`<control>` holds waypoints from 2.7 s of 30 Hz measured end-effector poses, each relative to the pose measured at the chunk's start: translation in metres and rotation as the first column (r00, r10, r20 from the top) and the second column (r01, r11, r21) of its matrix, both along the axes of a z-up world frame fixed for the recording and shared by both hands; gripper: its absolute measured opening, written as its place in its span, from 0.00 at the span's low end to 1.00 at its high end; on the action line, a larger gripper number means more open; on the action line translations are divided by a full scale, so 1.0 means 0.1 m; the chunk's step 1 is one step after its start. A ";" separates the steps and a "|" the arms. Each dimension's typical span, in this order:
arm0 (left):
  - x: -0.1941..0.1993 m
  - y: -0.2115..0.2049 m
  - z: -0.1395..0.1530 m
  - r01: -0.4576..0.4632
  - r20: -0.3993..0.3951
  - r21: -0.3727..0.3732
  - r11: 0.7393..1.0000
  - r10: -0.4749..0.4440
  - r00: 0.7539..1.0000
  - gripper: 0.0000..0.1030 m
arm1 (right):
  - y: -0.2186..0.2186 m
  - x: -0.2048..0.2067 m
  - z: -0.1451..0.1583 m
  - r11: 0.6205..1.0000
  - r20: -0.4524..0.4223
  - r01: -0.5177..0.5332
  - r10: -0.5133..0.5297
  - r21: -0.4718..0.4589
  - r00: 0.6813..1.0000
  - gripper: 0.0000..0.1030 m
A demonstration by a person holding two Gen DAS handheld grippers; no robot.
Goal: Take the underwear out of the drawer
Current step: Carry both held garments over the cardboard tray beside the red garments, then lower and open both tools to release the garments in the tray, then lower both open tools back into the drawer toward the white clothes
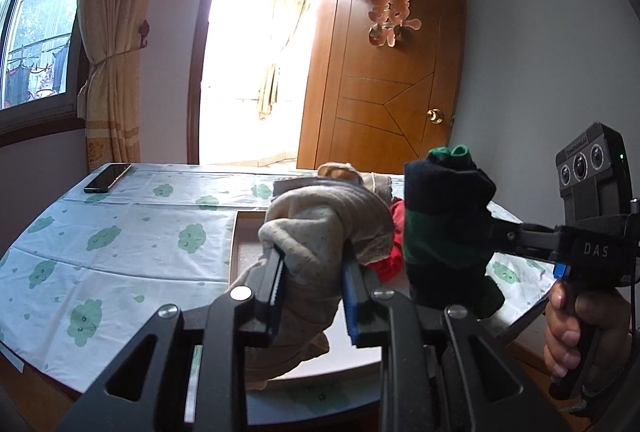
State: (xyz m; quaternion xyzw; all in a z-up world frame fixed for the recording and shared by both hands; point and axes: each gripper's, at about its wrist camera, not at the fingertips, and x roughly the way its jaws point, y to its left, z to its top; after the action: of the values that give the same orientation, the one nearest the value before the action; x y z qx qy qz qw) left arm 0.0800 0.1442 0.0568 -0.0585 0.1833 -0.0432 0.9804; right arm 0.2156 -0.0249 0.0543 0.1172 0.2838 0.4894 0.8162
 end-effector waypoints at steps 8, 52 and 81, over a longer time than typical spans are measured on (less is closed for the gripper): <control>0.44 0.05 0.03 -0.016 -0.057 -0.039 0.999 0.013 0.998 0.22 | 0.17 0.35 0.00 0.999 -0.068 0.048 -0.049 -0.014 0.996 0.31; 0.87 0.42 -0.21 -0.091 -0.219 -0.294 0.952 0.026 0.975 0.59 | 0.07 0.59 -0.17 0.990 -0.171 0.084 -0.103 -0.116 0.980 0.72; -0.81 -0.20 -0.73 0.162 -0.278 -0.097 0.982 -0.183 0.943 0.63 | -1.07 -1.06 -0.60 0.987 -0.093 -0.052 0.038 -0.154 0.995 0.75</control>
State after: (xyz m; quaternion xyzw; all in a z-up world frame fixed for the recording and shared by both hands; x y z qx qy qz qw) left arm -0.0012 0.1239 -0.0167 -0.0835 0.3255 -0.1267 0.9333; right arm 0.1101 -0.1323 -0.0061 0.0683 0.3605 0.4780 0.7980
